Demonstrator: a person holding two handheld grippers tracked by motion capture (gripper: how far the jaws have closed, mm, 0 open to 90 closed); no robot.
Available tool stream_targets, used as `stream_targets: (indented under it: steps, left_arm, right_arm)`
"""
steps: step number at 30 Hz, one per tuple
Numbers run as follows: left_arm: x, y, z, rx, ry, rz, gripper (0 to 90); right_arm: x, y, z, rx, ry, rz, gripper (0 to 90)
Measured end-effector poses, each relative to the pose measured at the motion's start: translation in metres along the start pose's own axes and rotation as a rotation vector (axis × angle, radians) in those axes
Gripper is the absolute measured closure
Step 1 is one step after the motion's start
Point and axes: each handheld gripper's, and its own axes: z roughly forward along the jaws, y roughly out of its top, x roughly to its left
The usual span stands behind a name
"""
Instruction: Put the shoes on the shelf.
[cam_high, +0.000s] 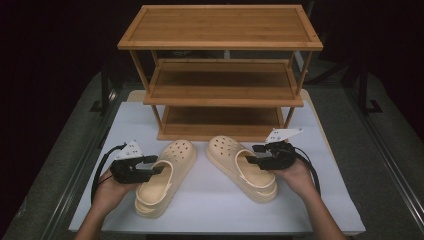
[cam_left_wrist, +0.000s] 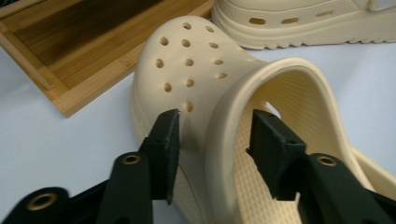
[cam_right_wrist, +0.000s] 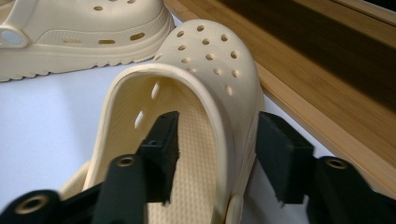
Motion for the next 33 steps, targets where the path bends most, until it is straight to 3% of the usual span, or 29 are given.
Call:
stream_targets:
  steps: [5,15,19,26,33]
  left_arm:
    - [0.0035,-0.0007,0.0001,0.003,0.009,-0.015,62.8]
    - [0.0023,0.0006,-0.0008,0.017,0.033,-0.004,68.0]
    - [-0.0004,0.0028,-0.0021,0.028,0.067,0.009,72.8]
    - [-0.0034,0.0054,-0.0036,0.034,0.109,0.019,78.1]
    - [-0.0012,0.0051,-0.0077,0.017,0.143,0.001,81.7]
  right_arm:
    - [-0.0025,0.0006,0.0048,-0.006,0.000,-0.008,59.3]
    - [-0.0022,0.0011,0.0057,-0.013,-0.014,-0.025,72.0]
    - [0.0010,0.0024,0.0045,-0.012,-0.037,-0.052,77.3]
    - [0.0036,0.0031,0.0021,-0.010,-0.073,-0.080,81.6]
    - [0.0025,0.0024,-0.0025,-0.020,-0.077,-0.064,83.6]
